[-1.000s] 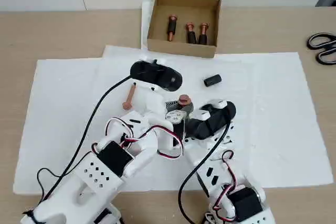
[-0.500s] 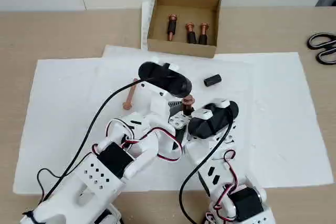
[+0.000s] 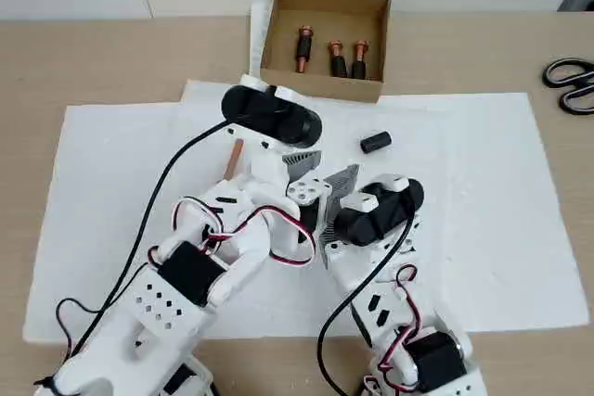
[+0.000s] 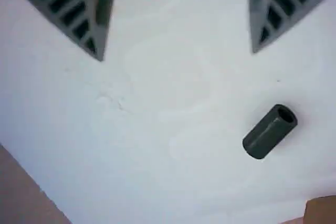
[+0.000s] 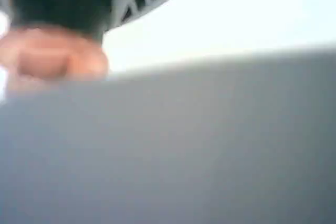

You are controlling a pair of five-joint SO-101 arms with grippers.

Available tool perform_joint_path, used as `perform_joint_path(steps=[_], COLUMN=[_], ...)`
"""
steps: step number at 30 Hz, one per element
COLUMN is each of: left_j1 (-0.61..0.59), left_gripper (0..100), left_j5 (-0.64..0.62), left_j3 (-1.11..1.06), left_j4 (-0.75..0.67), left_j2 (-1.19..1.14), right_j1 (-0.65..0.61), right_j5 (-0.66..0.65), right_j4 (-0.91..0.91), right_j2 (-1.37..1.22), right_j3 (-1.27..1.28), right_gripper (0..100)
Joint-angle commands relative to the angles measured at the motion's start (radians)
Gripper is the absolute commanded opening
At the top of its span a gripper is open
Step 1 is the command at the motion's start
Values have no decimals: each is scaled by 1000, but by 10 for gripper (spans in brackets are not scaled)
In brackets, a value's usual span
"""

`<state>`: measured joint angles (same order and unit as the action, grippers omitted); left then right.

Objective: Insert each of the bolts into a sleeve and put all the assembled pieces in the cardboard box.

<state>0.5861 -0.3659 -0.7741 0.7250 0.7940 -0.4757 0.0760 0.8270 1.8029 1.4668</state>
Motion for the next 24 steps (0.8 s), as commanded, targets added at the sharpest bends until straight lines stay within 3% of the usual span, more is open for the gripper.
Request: perform_joint_path(steps=[1,9,14,18,24], left_j1=[-49,-336,-506,-525,-523], left_gripper=[175,176,177,177,177], left_j5=[6,8,95,285,290], left_j3=[76,140,136,134,117], left_j4=[25,178,273,273,275], left_j2=[12,12,11,3,6], right_j1=[1,5,191,331,364], right_j5=[6,3,2,-94,-150], right_j4=[-31,-31,-119,-194,-162], right_j2=[10,10,10,10,-71], right_j3=[-8,-6,69,91,-103], right_gripper=[4,4,4,4,4])
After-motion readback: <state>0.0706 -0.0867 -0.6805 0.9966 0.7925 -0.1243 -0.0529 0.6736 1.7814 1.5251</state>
